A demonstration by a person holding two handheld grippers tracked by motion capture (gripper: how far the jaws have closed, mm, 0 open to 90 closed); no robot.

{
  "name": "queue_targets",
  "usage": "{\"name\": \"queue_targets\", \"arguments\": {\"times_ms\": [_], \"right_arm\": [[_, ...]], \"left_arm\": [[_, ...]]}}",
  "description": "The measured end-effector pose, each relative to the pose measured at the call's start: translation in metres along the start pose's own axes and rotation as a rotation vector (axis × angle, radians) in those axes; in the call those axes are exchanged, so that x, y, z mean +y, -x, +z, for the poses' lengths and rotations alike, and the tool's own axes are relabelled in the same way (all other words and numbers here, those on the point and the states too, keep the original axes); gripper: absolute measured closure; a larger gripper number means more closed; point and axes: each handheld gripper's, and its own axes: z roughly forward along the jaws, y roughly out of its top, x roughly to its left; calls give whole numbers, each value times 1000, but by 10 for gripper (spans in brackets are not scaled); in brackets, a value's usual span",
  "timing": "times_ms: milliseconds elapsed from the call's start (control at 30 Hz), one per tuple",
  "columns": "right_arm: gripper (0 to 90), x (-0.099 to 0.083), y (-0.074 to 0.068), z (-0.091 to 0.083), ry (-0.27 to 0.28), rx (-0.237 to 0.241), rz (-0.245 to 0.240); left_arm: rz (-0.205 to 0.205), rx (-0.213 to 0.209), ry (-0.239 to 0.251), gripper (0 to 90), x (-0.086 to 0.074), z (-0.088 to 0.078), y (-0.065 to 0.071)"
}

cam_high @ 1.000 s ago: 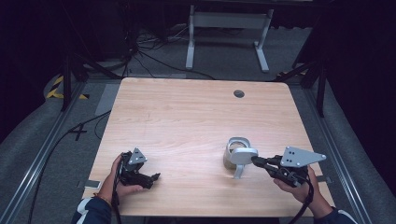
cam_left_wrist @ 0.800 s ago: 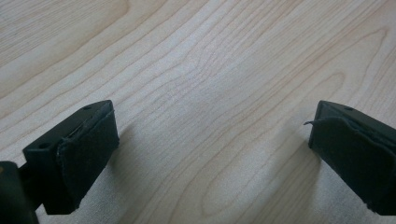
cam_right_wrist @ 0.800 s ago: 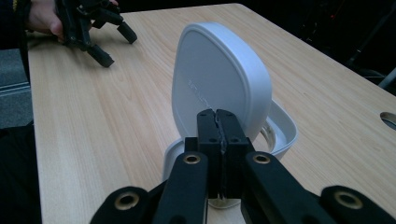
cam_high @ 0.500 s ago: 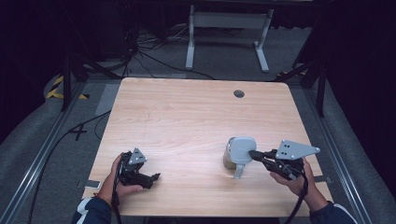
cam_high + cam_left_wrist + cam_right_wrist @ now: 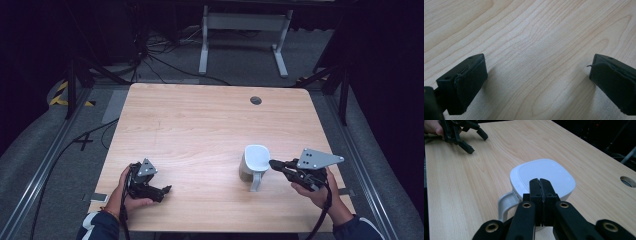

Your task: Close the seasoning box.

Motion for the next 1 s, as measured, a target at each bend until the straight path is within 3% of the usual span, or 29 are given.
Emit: {"name": "queue_targets", "arguments": {"times_ms": [67, 100, 167, 267, 400, 433, 500, 667, 733, 800, 900, 1000], "right_arm": [[896, -2, 1, -2, -1, 4, 6], [841, -6, 3, -7, -6, -13, 13], [829, -8, 5, -9, -6, -25, 20], [737, -18, 8, -21, -20, -58, 16], [649, -29, 10, -29, -37, -57, 19], [570, -40, 11, -32, -68, -78, 5], [519, -54, 13, -36, -88, -83, 19], [407, -100, 23, -44, -127, -126, 126], [392, -119, 27, -46, -155, -164, 159], [369, -133, 32, -50, -166, -173, 210], [346, -148, 36, -53, -179, -188, 273], [338, -153, 38, -53, -195, -202, 288]], "left_arm": [[0, 0, 0, 17, 0, 0, 0], [0, 0, 0, 18, 0, 0, 0], [0, 0, 0, 18, 0, 0, 0], [0, 1, -2, 17, 0, 0, 0], [0, 0, 0, 17, 0, 0, 0], [0, -1, -1, 17, 0, 0, 0], [0, -1, -1, 17, 0, 0, 0], [0, 0, 0, 17, 0, 0, 0], [0, 0, 0, 17, 0, 0, 0], [-11, -3, 3, 18, 0, 0, 1], [-1, 2, 0, 18, 0, 0, 0], [-5, 0, 1, 17, 0, 0, 0]]}}
